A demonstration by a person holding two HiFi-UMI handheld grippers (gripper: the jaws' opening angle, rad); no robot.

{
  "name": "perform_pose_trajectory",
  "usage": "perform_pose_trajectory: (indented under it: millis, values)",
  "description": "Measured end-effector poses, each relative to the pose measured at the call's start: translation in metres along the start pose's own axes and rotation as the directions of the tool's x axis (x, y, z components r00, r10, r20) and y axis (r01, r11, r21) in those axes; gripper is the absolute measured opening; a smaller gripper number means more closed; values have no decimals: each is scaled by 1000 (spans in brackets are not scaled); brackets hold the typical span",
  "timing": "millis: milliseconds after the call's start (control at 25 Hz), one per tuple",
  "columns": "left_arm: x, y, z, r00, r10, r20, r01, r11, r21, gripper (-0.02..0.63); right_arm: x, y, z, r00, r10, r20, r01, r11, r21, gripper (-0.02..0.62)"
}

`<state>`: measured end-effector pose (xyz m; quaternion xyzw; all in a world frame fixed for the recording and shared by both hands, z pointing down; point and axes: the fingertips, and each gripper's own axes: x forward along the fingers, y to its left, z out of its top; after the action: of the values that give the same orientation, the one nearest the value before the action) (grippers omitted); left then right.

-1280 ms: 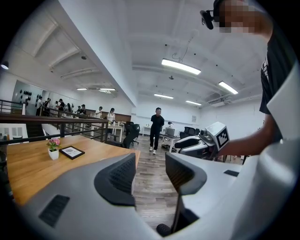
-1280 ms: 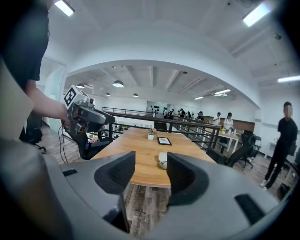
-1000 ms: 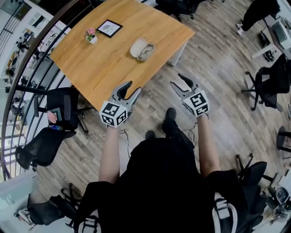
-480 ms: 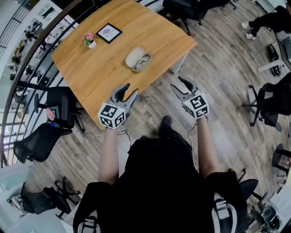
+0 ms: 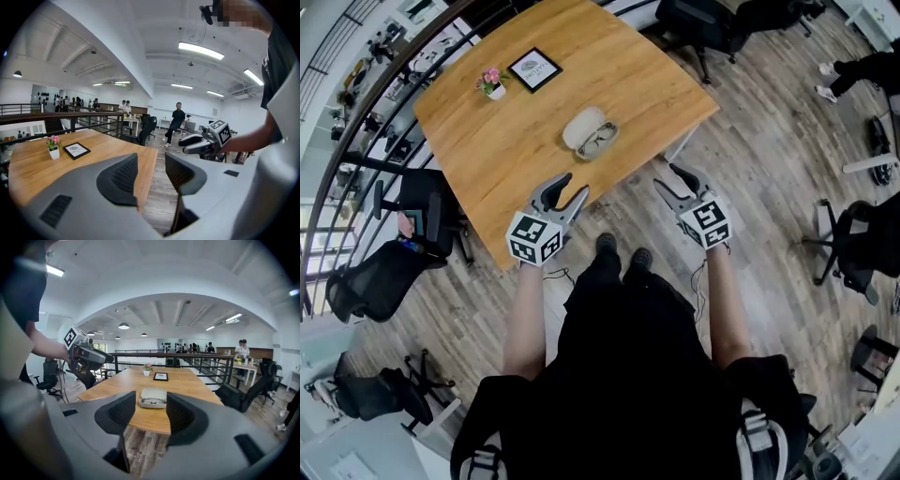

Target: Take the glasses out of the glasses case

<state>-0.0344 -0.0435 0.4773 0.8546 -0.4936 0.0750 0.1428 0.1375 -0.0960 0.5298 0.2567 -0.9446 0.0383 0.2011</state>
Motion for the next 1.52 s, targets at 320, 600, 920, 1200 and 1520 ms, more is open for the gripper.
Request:
perform_pose_trajectory:
  millis: [320,600,920,1200,1520]
  values:
    - [38,44,-6,999,-21,-44,21,1000,-6,199,48,-35,-5,998,-3,-59,4,1000,4,213]
    - [77,81,-7,996,-65,-65,61,996,-63,199,79,-66,6,998,-32,-54,34,999,31,212]
    - [109,117,-8,991,-113,-70,106,990,-92,199,111,-94,10,994,-90,-65,94,993,70,196]
    - [131,125,-30,980,-160,-121,147,983,-109,198,124,-100,12,991,-99,-92,105,993,59,190]
    - [153,141,-58,972,-136,-190,112,985,-132,181,133,-119,-5,989,-68,-129,78,994,74,192]
